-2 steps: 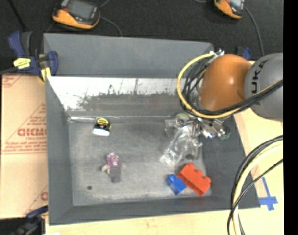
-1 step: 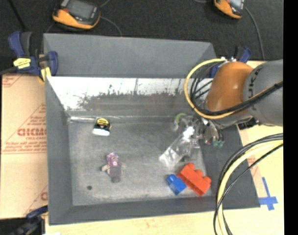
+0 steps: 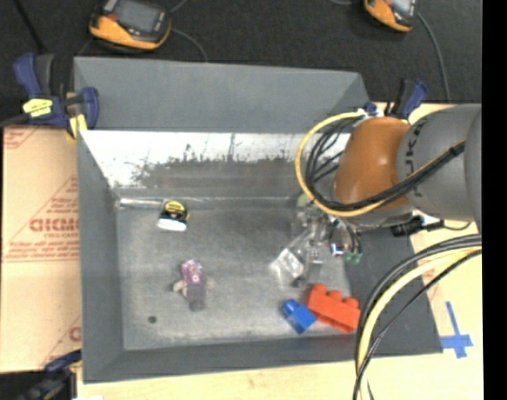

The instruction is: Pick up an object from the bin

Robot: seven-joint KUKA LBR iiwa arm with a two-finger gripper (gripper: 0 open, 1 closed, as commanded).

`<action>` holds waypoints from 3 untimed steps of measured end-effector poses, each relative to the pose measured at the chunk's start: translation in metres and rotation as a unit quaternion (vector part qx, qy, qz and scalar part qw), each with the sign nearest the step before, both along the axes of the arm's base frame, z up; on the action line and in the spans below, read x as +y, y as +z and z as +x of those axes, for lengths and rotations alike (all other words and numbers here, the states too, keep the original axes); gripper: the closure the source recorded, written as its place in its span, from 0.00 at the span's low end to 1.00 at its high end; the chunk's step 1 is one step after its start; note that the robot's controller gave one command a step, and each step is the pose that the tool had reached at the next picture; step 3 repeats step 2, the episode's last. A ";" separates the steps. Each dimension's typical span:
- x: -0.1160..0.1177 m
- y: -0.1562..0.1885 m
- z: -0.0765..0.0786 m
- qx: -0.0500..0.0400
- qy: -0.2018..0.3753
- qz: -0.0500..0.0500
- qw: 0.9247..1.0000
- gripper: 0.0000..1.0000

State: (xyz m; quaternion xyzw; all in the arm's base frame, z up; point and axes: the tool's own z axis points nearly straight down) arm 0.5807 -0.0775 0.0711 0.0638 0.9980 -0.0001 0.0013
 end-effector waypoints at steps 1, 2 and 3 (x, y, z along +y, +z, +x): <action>-0.001 0.000 0.001 -0.001 0.000 0.000 1.000 1.00; -0.002 0.112 0.002 -0.003 0.001 0.000 1.000 1.00; -0.002 0.112 0.002 -0.003 0.001 0.000 1.000 1.00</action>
Offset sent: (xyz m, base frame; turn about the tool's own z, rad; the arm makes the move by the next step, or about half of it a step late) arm 0.0000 0.0000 0.0000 0.0000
